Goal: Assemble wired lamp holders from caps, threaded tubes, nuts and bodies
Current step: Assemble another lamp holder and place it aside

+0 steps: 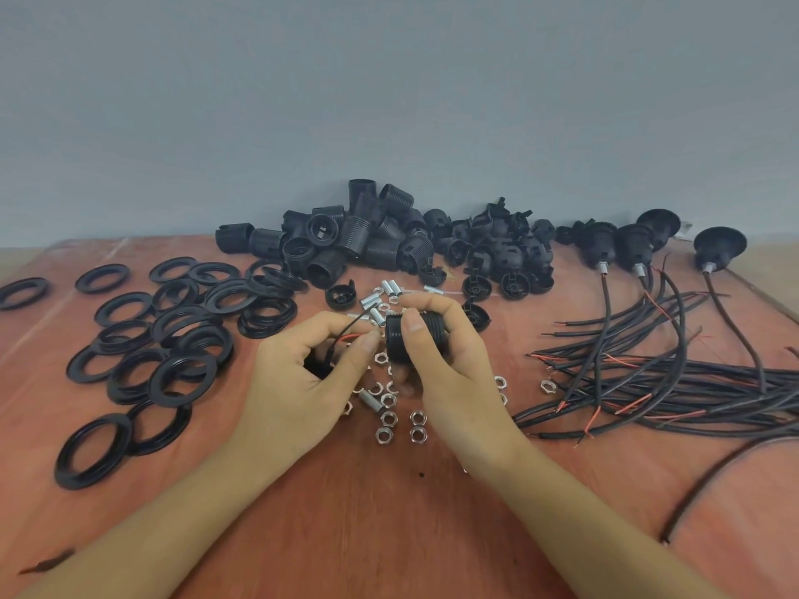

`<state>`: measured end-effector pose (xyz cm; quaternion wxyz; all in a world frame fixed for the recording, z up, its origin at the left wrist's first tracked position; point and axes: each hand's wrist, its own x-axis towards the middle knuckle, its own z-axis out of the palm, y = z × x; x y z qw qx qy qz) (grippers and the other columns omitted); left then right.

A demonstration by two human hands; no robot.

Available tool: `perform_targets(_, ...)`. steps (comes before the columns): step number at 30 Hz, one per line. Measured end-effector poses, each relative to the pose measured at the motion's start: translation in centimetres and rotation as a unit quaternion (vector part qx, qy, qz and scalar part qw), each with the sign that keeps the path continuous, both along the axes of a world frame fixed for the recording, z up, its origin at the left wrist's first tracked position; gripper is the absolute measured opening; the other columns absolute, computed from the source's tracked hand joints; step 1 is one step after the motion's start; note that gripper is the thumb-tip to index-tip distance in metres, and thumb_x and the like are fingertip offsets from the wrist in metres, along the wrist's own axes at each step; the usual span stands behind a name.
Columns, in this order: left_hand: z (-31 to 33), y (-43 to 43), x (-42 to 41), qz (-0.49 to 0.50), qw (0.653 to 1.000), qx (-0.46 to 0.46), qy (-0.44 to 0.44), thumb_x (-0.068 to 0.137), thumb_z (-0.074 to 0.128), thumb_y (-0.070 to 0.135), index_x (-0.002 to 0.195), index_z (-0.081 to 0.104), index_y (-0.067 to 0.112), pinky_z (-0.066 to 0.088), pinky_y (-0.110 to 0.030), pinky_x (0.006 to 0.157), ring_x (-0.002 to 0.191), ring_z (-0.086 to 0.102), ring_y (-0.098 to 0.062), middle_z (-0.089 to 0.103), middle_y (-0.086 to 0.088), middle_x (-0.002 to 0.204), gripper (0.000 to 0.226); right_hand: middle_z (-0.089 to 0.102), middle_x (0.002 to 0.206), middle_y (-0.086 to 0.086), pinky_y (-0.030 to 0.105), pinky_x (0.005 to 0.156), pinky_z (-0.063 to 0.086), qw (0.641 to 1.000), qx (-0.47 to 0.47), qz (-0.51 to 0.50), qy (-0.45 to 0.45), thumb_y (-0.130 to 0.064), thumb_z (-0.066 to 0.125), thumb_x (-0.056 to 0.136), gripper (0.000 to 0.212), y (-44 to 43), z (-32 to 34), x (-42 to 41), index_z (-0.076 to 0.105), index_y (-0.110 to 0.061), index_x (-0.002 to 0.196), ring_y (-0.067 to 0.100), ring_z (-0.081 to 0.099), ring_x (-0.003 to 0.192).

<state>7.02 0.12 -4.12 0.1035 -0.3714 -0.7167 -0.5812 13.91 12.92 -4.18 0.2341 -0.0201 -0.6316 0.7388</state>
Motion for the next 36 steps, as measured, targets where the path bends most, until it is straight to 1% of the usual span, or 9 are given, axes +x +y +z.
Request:
perform_targets(7, -0.1, 0.2, 0.6, 0.021, 0.999, -0.007, 0.049, 0.088, 0.064, 0.017, 0.088, 0.067, 0.022, 0.042, -0.006, 0.062, 0.063, 0.062, 0.003, 0.066, 0.021, 0.073, 0.007, 0.056, 0.082, -0.006, 0.020, 0.062, 0.046, 0.999, 0.025, -0.004, 0.020, -0.027, 0.046, 0.101, 0.008, -0.5, -0.7, 0.0, 0.054, -0.029, 0.103, 0.011, 0.052, 0.067)
perform_targets(12, -0.3, 0.2, 0.7, 0.034, 0.996, 0.018, 0.077, 0.088, 0.065, 0.013, 0.089, 0.069, 0.015, 0.045, -0.008, 0.068, 0.072, 0.065, 0.000, 0.066, 0.021, 0.077, 0.005, 0.054, 0.080, -0.009, 0.027, 0.064, 0.047, 0.998, 0.055, -0.005, 0.030, -0.034, 0.045, 0.098, 0.006, -0.9, -0.6, 0.0, 0.051, -0.033, 0.099, 0.014, 0.051, 0.070)
perform_targets(16, -0.3, 0.2, 0.6, 0.033, 0.998, 0.016, 0.058, 0.087, 0.065, 0.015, 0.085, 0.069, 0.018, 0.047, -0.013, 0.063, 0.067, 0.062, -0.007, 0.065, 0.008, 0.071, 0.006, 0.054, 0.080, -0.007, 0.026, 0.066, 0.046, 0.997, 0.072, -0.008, 0.028, -0.032, 0.046, 0.097, 0.008, -0.6, -0.4, 0.1, 0.052, -0.029, 0.102, 0.012, 0.050, 0.070)
perform_targets(19, -0.2, 0.3, 0.3, 0.013, 1.000, 0.012, 0.019, 0.088, 0.065, 0.019, 0.086, 0.071, 0.022, 0.045, -0.014, 0.057, 0.057, 0.056, -0.005, 0.064, 0.006, 0.068, 0.006, 0.063, 0.082, -0.008, 0.022, 0.067, 0.051, 0.999, 0.025, -0.015, 0.022, -0.023, 0.050, 0.100, 0.014, 0.0, 0.2, 0.1, 0.062, -0.029, 0.099, 0.008, 0.059, 0.072)
perform_targets(23, 0.0, 0.3, 0.4, 0.012, 0.999, 0.033, -0.025, 0.090, 0.062, 0.031, 0.090, 0.071, 0.027, 0.046, -0.017, 0.044, 0.048, 0.056, -0.006, 0.066, 0.002, 0.068, 0.010, 0.070, 0.103, 0.003, 0.038, 0.087, 0.055, 0.999, -0.001, -0.051, -0.002, -0.019, 0.053, 0.100, 0.017, 0.5, 0.1, -0.2, 0.065, -0.029, 0.107, 0.019, 0.066, 0.095)
perform_targets(25, 0.2, 0.3, 0.3, 0.015, 0.997, 0.048, -0.056, 0.090, 0.064, 0.035, 0.090, 0.071, 0.029, 0.045, -0.018, 0.039, 0.043, 0.056, -0.010, 0.065, -0.006, 0.066, 0.010, 0.070, 0.108, 0.002, 0.040, 0.083, 0.056, 0.998, -0.047, -0.040, -0.030, -0.023, 0.055, 0.091, 0.020, 0.5, -0.1, -0.4, 0.066, -0.032, 0.105, 0.023, 0.066, 0.101)
perform_targets(30, 0.2, 0.5, 0.4, -0.021, 0.981, 0.095, -0.166, 0.087, 0.070, 0.029, 0.094, 0.069, 0.024, 0.048, -0.028, 0.039, 0.051, 0.060, -0.018, 0.064, -0.008, 0.070, 0.009, 0.067, 0.086, -0.003, 0.026, 0.064, 0.049, 0.991, -0.131, -0.022, -0.030, -0.021, 0.048, 0.078, 0.022, 0.4, 0.0, -0.4, 0.067, -0.032, 0.076, 0.012, 0.061, 0.077)
perform_targets(33, 0.3, 0.4, 0.6, -0.030, 0.979, 0.099, -0.178, 0.080, 0.070, 0.028, 0.092, 0.071, 0.025, 0.050, -0.030, 0.039, 0.060, 0.065, -0.017, 0.066, -0.008, 0.076, 0.012, 0.059, 0.076, -0.003, 0.025, 0.060, 0.047, 0.978, -0.203, -0.023, -0.030, -0.012, 0.048, 0.093, 0.021, 0.2, 0.0, -0.5, 0.057, -0.020, 0.076, 0.011, 0.056, 0.069)
perform_targets(36, 0.3, 0.3, 0.8, -0.037, 0.978, 0.084, -0.186, 0.079, 0.075, 0.026, 0.083, 0.074, 0.020, 0.050, -0.027, 0.039, 0.047, 0.061, -0.017, 0.064, -0.008, 0.062, 0.007, 0.060, 0.074, -0.001, 0.030, 0.063, 0.045, 0.964, -0.261, -0.024, -0.041, -0.005, 0.045, 0.092, 0.021, 0.4, 0.1, -0.6, 0.057, -0.020, 0.082, 0.013, 0.056, 0.067)
